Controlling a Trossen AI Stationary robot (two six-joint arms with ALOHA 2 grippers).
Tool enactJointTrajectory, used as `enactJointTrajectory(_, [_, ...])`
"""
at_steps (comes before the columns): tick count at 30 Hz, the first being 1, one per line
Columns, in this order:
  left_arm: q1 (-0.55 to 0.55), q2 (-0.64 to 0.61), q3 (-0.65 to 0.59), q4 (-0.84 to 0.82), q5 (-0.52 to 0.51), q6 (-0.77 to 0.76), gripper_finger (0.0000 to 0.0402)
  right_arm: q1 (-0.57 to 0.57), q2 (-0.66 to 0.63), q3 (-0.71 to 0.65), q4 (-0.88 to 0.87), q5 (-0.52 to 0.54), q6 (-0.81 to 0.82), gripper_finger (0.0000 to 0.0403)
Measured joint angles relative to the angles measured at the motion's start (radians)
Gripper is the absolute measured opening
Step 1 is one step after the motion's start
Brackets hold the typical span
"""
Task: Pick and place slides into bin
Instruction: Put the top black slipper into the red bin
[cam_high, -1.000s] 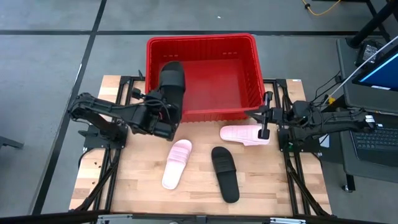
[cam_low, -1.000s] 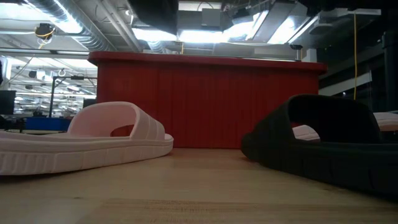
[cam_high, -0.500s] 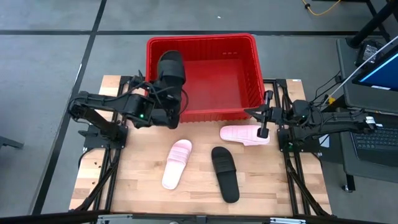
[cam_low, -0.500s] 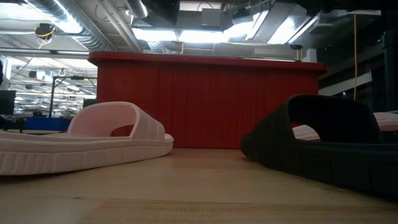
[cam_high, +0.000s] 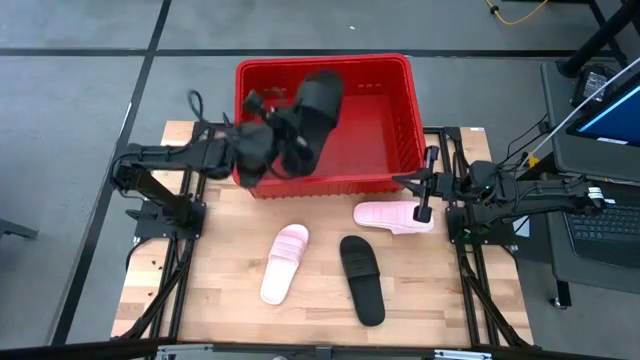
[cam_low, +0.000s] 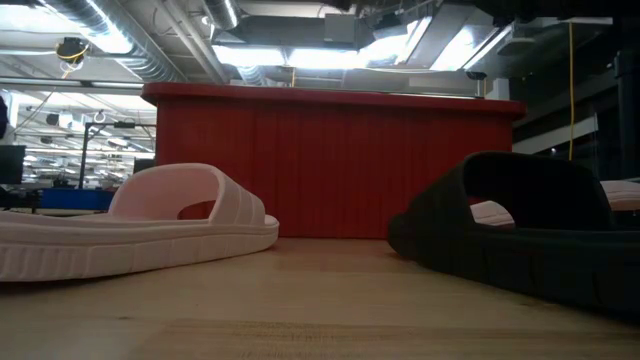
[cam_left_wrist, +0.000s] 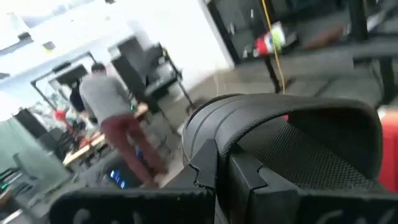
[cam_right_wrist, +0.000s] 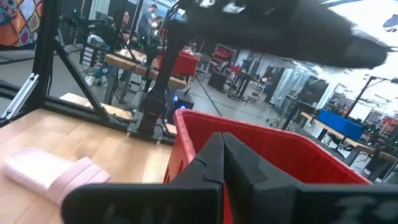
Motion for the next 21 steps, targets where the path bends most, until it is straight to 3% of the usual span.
enactJointTrajectory(8, [0.135, -0.001, -0.021, 0.035, 0.152, -0.033, 0.0004, 0.0, -0.002, 0.0, -0.085, 0.001, 0.024, 0.0006])
enactJointTrajectory(21, [0.28, -0.134, -0.481, 0.46, 0.152, -0.064, 0.0004, 0.0, -0.064, 0.0, -0.107, 0.003, 0.025, 0.0006])
